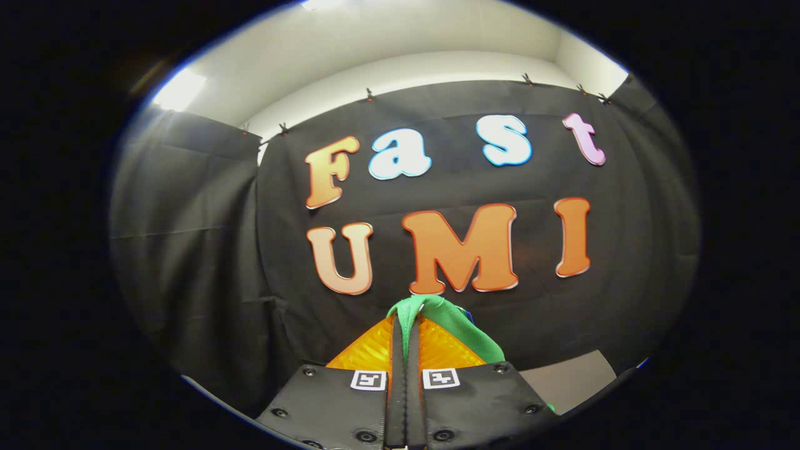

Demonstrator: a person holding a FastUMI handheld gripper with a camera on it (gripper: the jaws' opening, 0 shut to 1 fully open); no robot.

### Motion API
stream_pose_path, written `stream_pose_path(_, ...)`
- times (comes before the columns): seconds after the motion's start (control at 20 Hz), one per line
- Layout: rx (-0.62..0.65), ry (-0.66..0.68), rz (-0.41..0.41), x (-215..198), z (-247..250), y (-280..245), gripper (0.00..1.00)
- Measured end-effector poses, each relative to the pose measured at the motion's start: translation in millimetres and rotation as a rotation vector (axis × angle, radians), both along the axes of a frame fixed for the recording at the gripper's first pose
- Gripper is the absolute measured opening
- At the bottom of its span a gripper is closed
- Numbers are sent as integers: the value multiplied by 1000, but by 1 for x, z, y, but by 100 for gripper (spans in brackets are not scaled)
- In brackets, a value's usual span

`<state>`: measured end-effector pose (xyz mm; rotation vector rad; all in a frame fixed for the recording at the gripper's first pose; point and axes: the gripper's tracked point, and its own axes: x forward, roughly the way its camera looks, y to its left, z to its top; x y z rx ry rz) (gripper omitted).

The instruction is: Put the clothes into the washing machine and then close the washing machine lid.

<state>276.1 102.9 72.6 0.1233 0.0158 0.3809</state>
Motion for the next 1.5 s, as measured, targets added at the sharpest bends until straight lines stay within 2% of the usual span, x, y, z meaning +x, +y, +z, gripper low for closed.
stream_pose_path(0.8,-24,-10,344,12,-18,173,8)
stream_pose_path(1.2,20,117,403,39,-74,218,8)
stream_pose_path(1.5,-10,167,431,49,-107,236,8)
